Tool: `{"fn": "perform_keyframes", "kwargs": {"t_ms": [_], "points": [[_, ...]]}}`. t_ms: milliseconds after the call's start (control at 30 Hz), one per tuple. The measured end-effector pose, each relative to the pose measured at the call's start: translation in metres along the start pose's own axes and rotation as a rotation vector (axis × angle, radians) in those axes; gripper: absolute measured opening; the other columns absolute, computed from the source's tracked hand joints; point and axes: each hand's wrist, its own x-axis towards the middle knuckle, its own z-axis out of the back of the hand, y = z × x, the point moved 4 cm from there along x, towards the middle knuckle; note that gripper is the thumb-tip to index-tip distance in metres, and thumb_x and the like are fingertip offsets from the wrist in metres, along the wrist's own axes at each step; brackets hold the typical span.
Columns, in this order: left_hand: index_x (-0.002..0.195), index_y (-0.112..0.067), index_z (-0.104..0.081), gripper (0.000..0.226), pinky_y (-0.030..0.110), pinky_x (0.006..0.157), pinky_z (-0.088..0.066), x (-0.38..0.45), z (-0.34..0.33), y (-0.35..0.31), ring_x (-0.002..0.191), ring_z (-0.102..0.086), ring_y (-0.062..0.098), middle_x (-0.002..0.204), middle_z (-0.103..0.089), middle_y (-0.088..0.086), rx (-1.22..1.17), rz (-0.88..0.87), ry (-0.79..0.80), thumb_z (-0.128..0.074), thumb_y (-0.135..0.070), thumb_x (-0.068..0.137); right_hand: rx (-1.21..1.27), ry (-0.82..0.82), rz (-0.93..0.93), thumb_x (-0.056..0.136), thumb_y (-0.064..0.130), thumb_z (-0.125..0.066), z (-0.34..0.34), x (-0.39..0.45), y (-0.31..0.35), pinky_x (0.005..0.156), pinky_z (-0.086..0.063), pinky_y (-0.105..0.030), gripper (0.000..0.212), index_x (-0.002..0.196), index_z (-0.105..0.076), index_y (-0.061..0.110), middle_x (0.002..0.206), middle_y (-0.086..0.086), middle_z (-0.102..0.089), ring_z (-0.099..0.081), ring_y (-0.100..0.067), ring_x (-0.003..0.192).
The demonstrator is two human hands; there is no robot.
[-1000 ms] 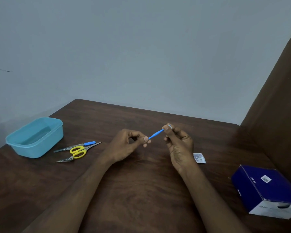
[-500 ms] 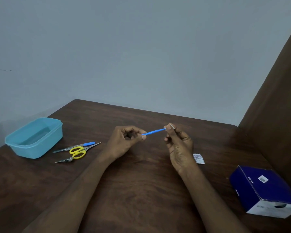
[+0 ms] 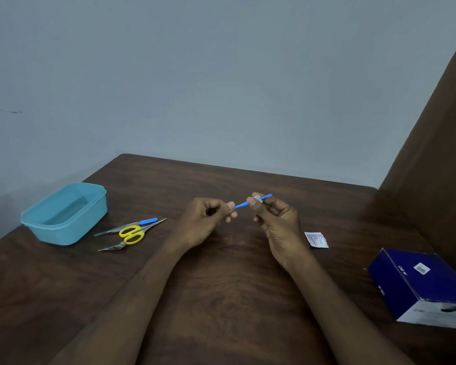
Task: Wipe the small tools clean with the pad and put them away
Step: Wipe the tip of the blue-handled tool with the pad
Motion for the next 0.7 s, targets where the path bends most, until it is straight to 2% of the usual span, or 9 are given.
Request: {"fn": "perform_keyframes", "kwargs": {"t_ms": [100, 167, 333, 500, 600, 700], "points": [[0.086, -0.013, -0.078, 0.039, 0.013, 0.063, -0.043, -0.0012, -0.0038, -0.0024, 0.064, -0.057, 0.003, 0.069, -0.068, -0.007, -0.063, 0.079, 0.089, -0.057, -0.034, 0.11, -0.065, 0.024, 0.015, 0.086, 0.007, -0.084, -0.0018, -0.002, -0.0014, 0.07, -0.051, -0.025, 0.007, 0.087, -0.082, 0.014, 0.11, 0.0, -0.082, -0.071, -0.008, 0.087], [0.077, -0.014, -0.072, 0.045, 0.01, 0.06, -0.041, 0.0002, -0.0041, -0.0047, 0.059, -0.054, 0.003, 0.064, -0.063, -0.006, -0.084, 0.082, 0.1, -0.052, -0.035, 0.112, -0.139, 0.057, 0.039, 0.086, 0.007, -0.084, -0.0045, -0.0042, -0.0022, 0.07, -0.053, -0.023, 0.009, 0.091, -0.083, 0.015, 0.108, -0.001, -0.083, -0.075, -0.009, 0.093], [0.073, -0.016, -0.069, 0.047, 0.011, 0.059, -0.041, 0.0001, -0.003, -0.0056, 0.059, -0.053, 0.003, 0.064, -0.063, -0.005, -0.102, 0.036, 0.075, -0.05, -0.032, 0.113, -0.142, 0.07, 0.061, 0.087, 0.003, -0.083, -0.0094, -0.0038, -0.0044, 0.067, -0.053, -0.022, 0.013, 0.09, -0.082, 0.015, 0.106, -0.001, -0.083, -0.075, -0.008, 0.09], [0.077, -0.023, -0.075, 0.044, 0.024, 0.059, -0.04, 0.0004, 0.0006, 0.0006, 0.068, -0.057, 0.008, 0.073, -0.07, -0.005, -0.11, 0.034, 0.059, -0.053, -0.038, 0.112, -0.058, 0.054, 0.047, 0.077, 0.015, -0.086, -0.0102, -0.004, -0.0041, 0.071, -0.051, -0.026, 0.005, 0.079, -0.086, 0.019, 0.11, -0.002, -0.082, -0.071, -0.012, 0.087], [0.082, -0.023, -0.077, 0.036, 0.025, 0.059, -0.039, 0.0019, 0.0016, 0.0007, 0.069, -0.056, 0.007, 0.075, -0.07, -0.01, -0.118, 0.025, 0.049, -0.058, -0.036, 0.11, 0.051, 0.025, 0.021, 0.082, 0.006, -0.082, -0.0095, -0.0023, -0.0009, 0.069, -0.05, -0.024, 0.014, 0.075, -0.084, 0.018, 0.109, 0.001, -0.082, -0.065, -0.009, 0.079], [0.091, -0.013, -0.08, 0.025, 0.018, 0.058, -0.04, 0.0012, 0.0012, -0.0024, 0.069, -0.056, 0.003, 0.079, -0.074, -0.012, -0.139, -0.009, 0.026, -0.064, -0.025, 0.107, 0.136, -0.031, 0.013, 0.088, -0.002, -0.078, -0.0052, -0.0009, 0.0018, 0.064, -0.049, -0.021, 0.014, 0.082, -0.079, 0.011, 0.104, 0.005, -0.082, -0.061, -0.006, 0.069]]}}
